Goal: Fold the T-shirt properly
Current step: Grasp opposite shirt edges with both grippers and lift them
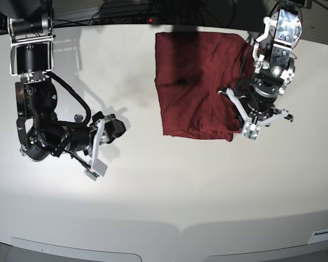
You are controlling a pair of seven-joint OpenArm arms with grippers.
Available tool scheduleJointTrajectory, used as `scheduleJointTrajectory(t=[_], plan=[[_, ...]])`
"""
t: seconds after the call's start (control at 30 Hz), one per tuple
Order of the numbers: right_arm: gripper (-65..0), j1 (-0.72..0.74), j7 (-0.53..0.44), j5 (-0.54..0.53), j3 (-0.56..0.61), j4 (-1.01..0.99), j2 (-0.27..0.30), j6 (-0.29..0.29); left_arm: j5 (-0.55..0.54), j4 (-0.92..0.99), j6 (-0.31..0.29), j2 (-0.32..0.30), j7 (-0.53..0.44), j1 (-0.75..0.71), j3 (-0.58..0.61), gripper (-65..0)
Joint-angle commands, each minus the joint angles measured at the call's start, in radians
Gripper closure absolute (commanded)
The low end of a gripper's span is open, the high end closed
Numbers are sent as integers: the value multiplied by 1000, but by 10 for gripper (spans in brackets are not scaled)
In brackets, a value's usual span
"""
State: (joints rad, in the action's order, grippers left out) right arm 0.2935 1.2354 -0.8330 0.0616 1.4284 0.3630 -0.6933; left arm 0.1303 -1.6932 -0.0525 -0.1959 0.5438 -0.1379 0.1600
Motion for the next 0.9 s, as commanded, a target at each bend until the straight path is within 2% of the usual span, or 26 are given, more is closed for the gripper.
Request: scheduleJointTrajectory(t=[0.0,0.13,0.17,0.2,0.27,0.33,0.4,0.47,0.57,0.67,0.73,0.87], plan=[[-202,24,-11,-17,-5,16,11,-5,33,-16,69,-5,-21,11,-4,-104],[-202,24,-12,-17,-5,16,11,-5,140,-17,364,-5,13,11,-4,-108],[-202,24,-12,-16,-5,16,11,-5,142,-17,410,-5,24,11,-4,-107],[-202,24,-15,-17,-5,16,11,-5,138,-17,426,-5,44,11,-4,-91],[-202,24,-42,-21,-5,16,11,-5,98,-24,425,-5,103,9,-2,-3],[-195,24,-91,-47,-2,16,10,-5,31,-42,422,-5,149,-2,-2,0],[-102,24,-147,-38,5,16,-1,-5,-36,-70,419,-5,150,-29,-2,0],[-9,24,-172,14,6,16,-40,-5,-90,-109,419,-5,142,-62,-2,0],[0,24,-220,72,19,13,-100,-5,-166,-195,409,-5,141,-123,-2,0],[0,25,-285,128,53,4,-158,-5,-231,-288,324,-5,140,-203,-2,0],[0,25,-300,177,76,-11,-200,-5,-261,-332,290,-5,134,-260,-2,0],[0,25,-343,260,108,-81,-263,-5,-349,-343,201,-5,63,-377,-2,0]])
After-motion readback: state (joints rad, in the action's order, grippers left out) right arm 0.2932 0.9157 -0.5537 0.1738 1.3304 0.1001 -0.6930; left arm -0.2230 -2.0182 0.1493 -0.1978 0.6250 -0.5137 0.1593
